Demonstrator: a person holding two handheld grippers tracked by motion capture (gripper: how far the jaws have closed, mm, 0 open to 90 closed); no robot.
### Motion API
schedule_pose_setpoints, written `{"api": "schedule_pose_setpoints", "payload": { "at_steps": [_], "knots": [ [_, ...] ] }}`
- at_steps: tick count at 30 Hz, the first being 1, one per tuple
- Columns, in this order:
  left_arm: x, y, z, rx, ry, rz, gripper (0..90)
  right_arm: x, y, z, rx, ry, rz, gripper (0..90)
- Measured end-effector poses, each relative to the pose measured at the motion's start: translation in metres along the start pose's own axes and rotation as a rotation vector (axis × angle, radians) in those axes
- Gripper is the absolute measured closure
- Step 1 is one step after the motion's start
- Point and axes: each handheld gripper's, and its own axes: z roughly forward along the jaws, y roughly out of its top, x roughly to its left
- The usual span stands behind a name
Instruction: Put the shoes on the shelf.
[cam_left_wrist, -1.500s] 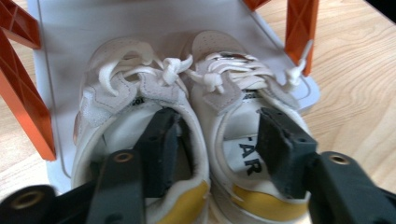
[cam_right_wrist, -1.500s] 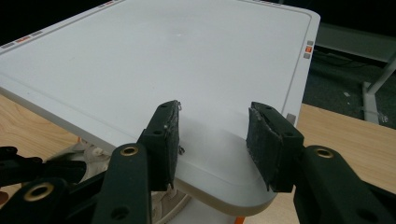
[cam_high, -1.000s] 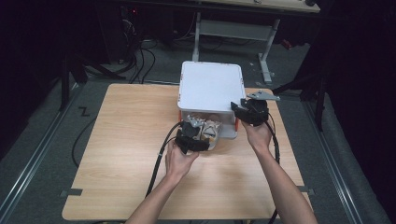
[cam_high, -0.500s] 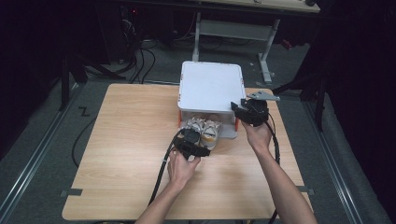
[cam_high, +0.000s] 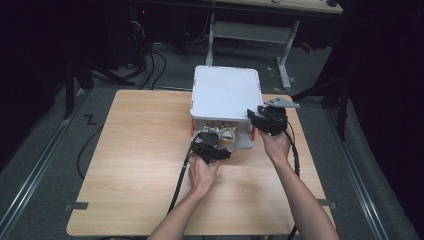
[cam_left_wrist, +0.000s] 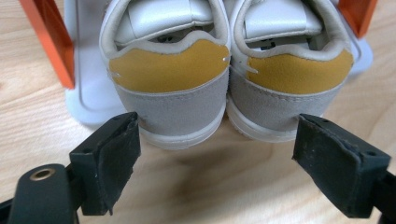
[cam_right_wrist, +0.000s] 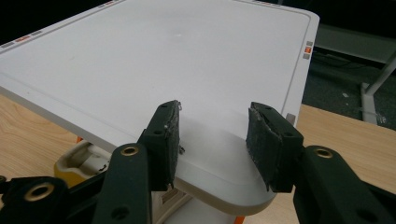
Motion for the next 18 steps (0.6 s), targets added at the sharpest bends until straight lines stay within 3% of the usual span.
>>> {"api": "schedule_pose_setpoints", "payload": {
  "at_steps": [15,18],
  "knots": [
    [-0.005,0.011,0.021,-0.080,0.019,-0.068,16.9,0.001,0.000,-0.001,0.006,-0.005,-0.005,54.3],
    [-0.005,0.013,0.026,-0.094,0.003,-0.091,17.3,0.001,0.000,-0.002,0.007,-0.005,-0.006,54.3]
  ]
}}
